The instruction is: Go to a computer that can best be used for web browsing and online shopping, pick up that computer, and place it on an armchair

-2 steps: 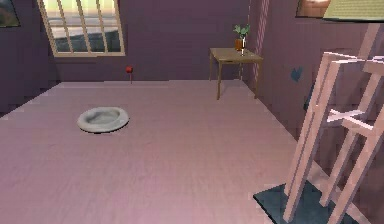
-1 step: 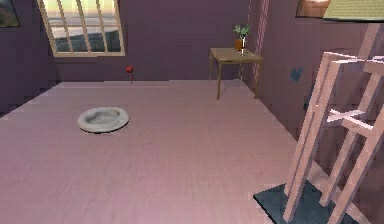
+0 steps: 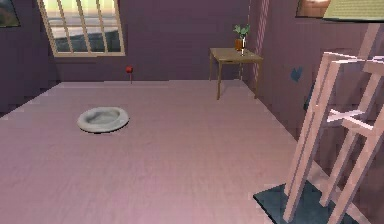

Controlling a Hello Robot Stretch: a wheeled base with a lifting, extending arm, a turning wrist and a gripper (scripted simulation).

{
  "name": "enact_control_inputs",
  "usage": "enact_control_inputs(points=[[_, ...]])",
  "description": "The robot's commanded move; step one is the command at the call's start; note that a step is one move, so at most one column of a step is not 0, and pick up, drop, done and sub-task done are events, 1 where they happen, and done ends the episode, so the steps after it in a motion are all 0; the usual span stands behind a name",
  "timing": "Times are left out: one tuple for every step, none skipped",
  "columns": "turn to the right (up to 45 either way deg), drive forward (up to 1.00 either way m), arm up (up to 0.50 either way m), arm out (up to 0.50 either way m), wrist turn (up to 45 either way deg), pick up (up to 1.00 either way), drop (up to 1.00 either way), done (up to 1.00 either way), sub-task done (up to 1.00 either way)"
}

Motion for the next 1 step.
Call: enact_control_inputs(points=[[0.0, 0.00, 0.00, 0.00, 45.0, 0.00, 0.00, 0.00, 0.00]])
